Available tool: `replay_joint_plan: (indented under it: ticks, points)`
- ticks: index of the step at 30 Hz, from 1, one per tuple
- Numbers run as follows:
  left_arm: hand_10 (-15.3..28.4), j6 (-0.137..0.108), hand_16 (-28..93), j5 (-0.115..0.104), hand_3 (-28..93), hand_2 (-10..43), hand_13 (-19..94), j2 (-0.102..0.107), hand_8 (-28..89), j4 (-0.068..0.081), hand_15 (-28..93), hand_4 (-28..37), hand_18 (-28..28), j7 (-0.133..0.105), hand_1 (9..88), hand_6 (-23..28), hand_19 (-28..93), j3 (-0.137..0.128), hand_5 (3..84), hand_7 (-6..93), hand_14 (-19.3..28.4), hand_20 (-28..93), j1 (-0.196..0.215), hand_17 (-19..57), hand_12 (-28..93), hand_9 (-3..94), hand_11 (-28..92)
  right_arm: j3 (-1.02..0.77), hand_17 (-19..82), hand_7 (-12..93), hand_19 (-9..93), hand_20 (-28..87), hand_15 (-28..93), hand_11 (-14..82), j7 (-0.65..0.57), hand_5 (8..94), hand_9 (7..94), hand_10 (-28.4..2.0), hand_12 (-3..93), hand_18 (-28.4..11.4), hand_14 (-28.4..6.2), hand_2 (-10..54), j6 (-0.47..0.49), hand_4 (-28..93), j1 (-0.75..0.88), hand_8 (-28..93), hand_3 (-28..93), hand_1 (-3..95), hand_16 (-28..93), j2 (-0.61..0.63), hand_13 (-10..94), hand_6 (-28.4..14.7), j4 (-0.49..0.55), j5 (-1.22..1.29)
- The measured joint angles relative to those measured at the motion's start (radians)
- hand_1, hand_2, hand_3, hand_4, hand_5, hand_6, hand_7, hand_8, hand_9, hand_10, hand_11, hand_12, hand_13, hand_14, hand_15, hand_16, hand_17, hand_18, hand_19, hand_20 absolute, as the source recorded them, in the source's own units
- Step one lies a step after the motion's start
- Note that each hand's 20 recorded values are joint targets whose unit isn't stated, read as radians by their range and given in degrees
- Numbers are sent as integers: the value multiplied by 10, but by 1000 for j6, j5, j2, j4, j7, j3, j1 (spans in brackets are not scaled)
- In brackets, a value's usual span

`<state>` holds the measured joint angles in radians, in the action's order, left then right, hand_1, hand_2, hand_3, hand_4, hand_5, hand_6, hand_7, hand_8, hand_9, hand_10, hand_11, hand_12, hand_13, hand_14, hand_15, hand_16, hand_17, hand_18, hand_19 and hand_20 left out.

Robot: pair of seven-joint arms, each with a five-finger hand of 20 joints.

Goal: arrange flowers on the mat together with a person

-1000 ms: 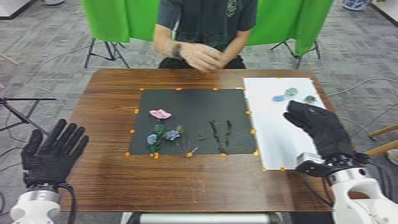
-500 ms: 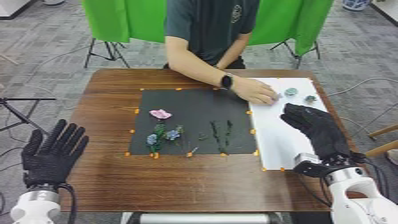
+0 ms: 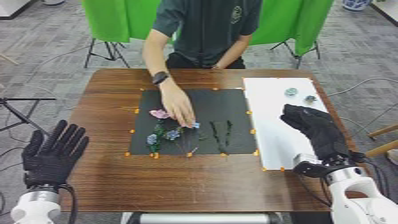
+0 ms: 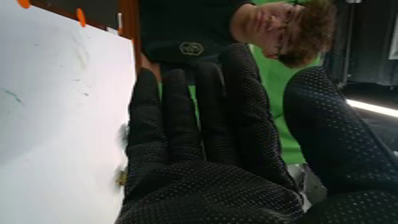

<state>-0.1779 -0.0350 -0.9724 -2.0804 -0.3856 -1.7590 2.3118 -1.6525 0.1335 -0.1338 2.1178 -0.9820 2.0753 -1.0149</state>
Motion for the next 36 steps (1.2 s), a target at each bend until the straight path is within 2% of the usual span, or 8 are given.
replay_joint_plan:
  ticks: [5,10,16,21,26,27,31,36]
  points:
    - [141,0,-89,0,704,123,302,-2,-97,0,267,-283,116,1,269,81,314,0,437,80,141,64,1,-38,50,405,151,1,264,165,110,242,123,56,-29,587,477,-108,70,-83,-85,78,-27,-256,0,-139,767,331,24,8,358,-30,2,-129]
    - [140,-1,-88,0,704,122,302,-2,-98,0,268,-283,115,1,271,71,313,1,440,85,140,64,1,-38,51,406,153,24,237,176,158,241,120,62,-51,550,459,-81,71,-119,-103,26,-101,-255,-10,-149,780,352,31,33,326,-10,-2,-335]
    - [140,0,-89,1,703,122,302,-2,-99,1,270,-283,115,2,271,74,313,8,439,83,140,64,-1,-38,50,405,151,81,212,200,167,214,101,63,-75,501,420,-66,69,-114,-86,-27,-220,-260,-75,-160,797,378,33,58,282,2,-41,-514]
    - [140,-1,-89,0,704,121,301,-2,-98,1,267,-283,115,2,270,75,312,9,438,82,140,63,-2,-38,50,405,152,115,185,222,191,186,83,76,-144,402,359,-66,64,-112,-98,-56,-254,-272,-140,-174,808,414,52,81,247,15,-91,-846]
    - [140,-1,-88,0,705,119,301,-2,-97,4,266,-283,115,2,269,76,313,13,436,81,140,63,-5,-38,50,405,152,227,142,231,272,128,51,84,-202,361,324,-69,57,-119,-107,-81,-354,-282,-243,-179,812,436,86,126,223,13,-187,-1003]
    - [140,0,-88,0,705,119,301,-2,-97,4,267,-283,116,3,269,76,312,15,436,81,140,63,-6,-38,50,405,152,251,139,233,279,125,47,86,-219,338,308,-78,59,-120,-109,-85,-362,-282,-268,-178,815,437,89,134,219,1,-212,-1041]
    - [139,0,-88,2,705,118,301,-2,-97,6,265,-283,115,6,269,76,311,21,436,80,138,63,-11,-38,51,404,152,350,121,213,310,113,27,92,-393,256,255,-92,59,-120,-119,-94,-360,-283,-375,-170,812,439,104,156,197,-33,-301,-1233]
    - [139,-1,-87,2,705,118,301,-1,-97,8,266,-283,115,15,269,76,310,33,434,80,139,64,-14,-37,51,404,152,484,111,213,331,96,15,97,-625,265,253,-93,52,-121,-122,-95,-363,-283,-520,-167,808,447,117,157,195,-32,-408,-1275]
